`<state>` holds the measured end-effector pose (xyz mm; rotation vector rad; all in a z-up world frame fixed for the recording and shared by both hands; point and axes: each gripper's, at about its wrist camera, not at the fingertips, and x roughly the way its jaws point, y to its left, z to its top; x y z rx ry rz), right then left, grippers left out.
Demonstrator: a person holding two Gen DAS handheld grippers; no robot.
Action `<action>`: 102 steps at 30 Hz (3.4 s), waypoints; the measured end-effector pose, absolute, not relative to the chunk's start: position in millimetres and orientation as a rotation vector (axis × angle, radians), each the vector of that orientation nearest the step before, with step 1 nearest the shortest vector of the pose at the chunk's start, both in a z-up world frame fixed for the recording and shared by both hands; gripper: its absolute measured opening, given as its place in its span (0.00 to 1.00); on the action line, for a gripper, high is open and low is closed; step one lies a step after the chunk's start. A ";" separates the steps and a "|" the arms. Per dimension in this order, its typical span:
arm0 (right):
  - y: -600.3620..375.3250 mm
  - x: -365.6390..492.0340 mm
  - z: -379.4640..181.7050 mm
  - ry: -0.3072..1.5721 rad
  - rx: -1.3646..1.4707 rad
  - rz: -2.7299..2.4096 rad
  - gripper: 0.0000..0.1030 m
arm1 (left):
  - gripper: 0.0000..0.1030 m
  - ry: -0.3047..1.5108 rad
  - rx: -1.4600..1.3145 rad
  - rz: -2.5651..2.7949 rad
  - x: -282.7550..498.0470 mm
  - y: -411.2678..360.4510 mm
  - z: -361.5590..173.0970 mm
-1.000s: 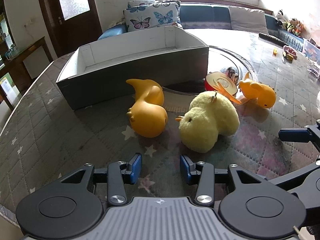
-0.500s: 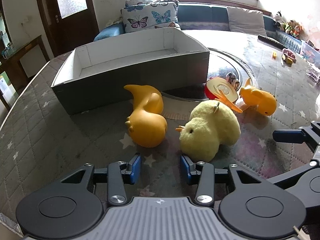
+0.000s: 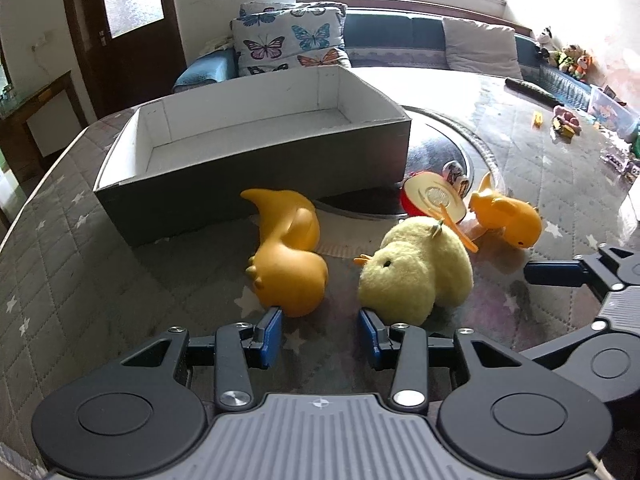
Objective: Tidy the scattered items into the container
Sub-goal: 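Move the left gripper down to the yellow plush chick, then close the left gripper around the yellow plush chick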
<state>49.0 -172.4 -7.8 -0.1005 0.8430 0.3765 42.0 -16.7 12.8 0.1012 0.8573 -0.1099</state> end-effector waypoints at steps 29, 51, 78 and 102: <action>-164.0 57.3 -1.0 0.812 -0.079 0.475 0.76 | 0.42 0.850 0.125 -0.374 64.6 -26.5 33.0; -164.0 70.2 -3.4 0.812 -0.070 0.529 0.68 | 0.46 0.873 0.121 -0.512 90.8 -13.4 31.1; -172.8 72.5 -2.4 0.779 -0.100 0.497 0.48 | 0.42 0.909 0.083 -0.535 100.2 -9.6 24.2; -162.5 68.4 1.9 0.747 -0.154 0.514 0.49 | 0.39 0.918 -0.020 -0.505 104.4 3.2 20.5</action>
